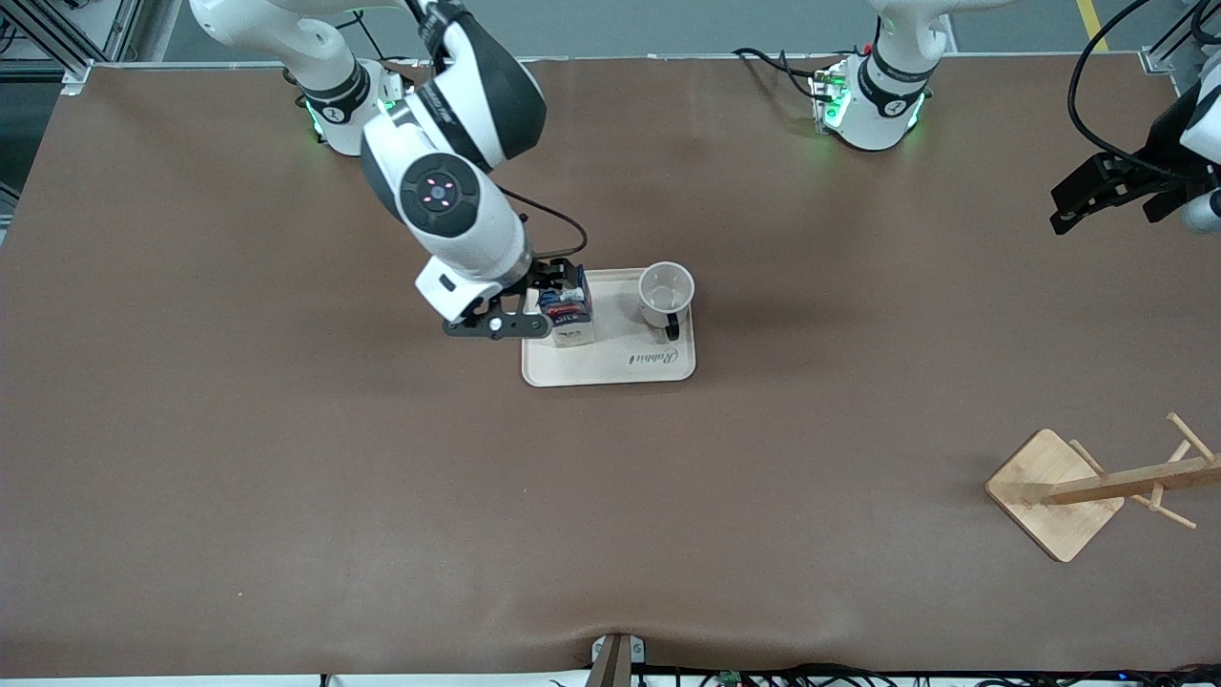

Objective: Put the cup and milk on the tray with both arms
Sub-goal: 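Lower the milk carton onto the tray beside the mug, open the right gripper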

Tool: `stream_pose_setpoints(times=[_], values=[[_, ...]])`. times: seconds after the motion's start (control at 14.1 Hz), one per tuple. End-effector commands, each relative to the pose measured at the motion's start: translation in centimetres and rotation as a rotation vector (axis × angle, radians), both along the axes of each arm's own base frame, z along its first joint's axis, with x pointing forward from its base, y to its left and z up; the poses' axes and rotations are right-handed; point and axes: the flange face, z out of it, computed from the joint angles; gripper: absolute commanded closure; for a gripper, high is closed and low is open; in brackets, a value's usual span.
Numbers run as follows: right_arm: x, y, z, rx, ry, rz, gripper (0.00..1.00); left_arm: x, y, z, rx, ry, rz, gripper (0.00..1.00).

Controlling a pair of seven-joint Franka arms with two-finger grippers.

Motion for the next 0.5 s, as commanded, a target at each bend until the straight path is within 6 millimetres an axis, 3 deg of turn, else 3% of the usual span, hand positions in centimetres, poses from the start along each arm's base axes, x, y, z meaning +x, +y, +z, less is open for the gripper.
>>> stream_pose_setpoints(times=[0.0, 0.21, 0.43], values=[[0.9, -1.5, 3.7, -0.001, 0.015, -0.015, 0.0, -0.5, 0.0, 0.4, -0.013, -0.015, 0.006, 0.0], [2.7, -5.6, 7.8, -0.06, -0.008, -0.049, 0.0, -0.5, 0.0, 0.5, -0.013, -0.017, -0.008, 0.0], [6.3, -16.4, 10.5, -0.054, 0.027, -0.197, 0.0, -0.4, 0.0, 0.3, -0.011, -0.013, -0.008, 0.0]])
